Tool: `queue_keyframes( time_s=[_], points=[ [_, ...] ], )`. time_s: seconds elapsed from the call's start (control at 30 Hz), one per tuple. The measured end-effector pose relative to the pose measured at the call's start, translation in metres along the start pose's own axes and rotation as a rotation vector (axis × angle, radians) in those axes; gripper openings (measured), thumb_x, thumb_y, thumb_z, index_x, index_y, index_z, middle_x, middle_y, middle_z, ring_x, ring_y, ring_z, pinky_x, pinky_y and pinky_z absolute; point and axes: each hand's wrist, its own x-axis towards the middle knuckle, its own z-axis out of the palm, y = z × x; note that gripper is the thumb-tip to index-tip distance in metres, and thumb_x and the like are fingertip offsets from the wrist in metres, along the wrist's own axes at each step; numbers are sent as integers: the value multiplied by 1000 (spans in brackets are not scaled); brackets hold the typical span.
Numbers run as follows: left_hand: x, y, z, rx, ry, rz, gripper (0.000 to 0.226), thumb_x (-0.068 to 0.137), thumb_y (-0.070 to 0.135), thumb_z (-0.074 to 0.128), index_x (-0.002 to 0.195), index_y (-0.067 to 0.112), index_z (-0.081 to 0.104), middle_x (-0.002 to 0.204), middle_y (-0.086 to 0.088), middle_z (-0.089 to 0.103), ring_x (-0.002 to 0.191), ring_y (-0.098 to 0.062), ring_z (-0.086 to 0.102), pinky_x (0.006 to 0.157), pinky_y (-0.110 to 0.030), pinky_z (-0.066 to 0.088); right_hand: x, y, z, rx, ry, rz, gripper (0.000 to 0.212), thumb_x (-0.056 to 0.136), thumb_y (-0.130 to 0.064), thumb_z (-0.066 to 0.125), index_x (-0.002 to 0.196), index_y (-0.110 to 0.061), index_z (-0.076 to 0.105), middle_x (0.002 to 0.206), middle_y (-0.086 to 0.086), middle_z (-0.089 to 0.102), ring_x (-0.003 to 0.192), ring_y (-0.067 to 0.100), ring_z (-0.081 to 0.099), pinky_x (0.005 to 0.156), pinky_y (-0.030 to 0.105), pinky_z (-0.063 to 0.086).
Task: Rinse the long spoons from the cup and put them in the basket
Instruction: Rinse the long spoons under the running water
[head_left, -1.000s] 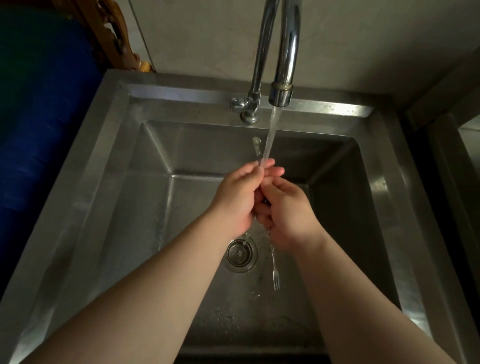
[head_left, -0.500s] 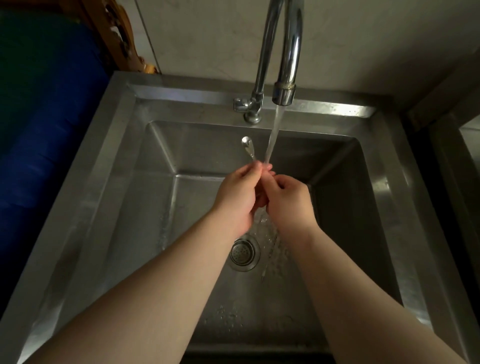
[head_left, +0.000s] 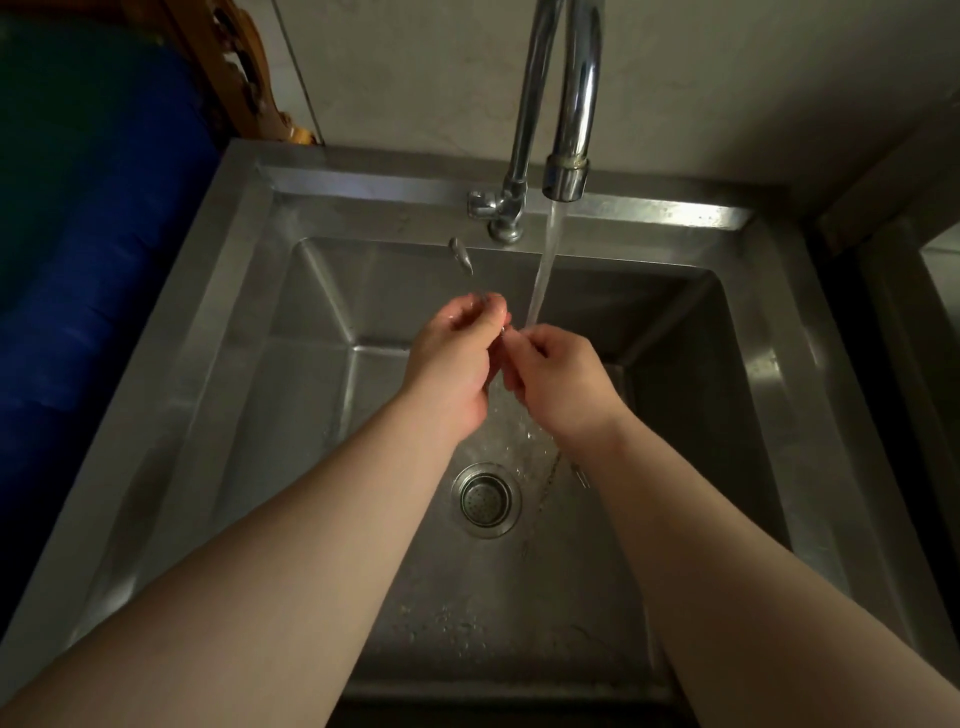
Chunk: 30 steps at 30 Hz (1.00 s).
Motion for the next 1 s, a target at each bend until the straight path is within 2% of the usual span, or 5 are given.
queue_keyframes(
  time_s=[0.13,0.27,0.6,0.8,1.0],
  points=[
    [-2,-7,-3,121,-23,-16,22,96,-1,59,89,17,68,78,1,70,69,-8,66,59,-16,52,2,7,-6,116,-34,-4,20,94,-18,59,79,-10,70,55,-4,55,50,12,43,47,28,35],
    [3,-12,-2,327,21,82,18,94,10,66,80,21,67,76,3,69,75,-13,63,75,-28,50,-6,17,-6,-40,29,18,28,95,-33,56,75,-17,67,52,-7,58,48,9,50,51,29,41],
    [-11,-30,7,82,-28,-105,17,101,20,57,89,15,68,74,4,69,62,-8,63,53,-22,48,-18,28,-5,228,-34,95,30,97,-19,51,71,-15,65,47,-12,52,42,3,40,40,19,31],
    [-10,-18,-5,-40,67,-50,23,103,12,51,88,12,68,74,0,73,64,-10,68,57,-22,53,0,12,-1,-123,-56,-17,36,96,-36,57,67,-16,65,52,-6,58,45,5,48,49,25,37],
    [12,-12,-13,-47,302,-39,21,98,20,63,78,17,57,70,1,63,59,-10,59,52,-21,52,12,-2,-15,-403,-291,-88,26,99,-20,51,84,-9,68,57,-7,51,49,4,45,51,26,35]
  ],
)
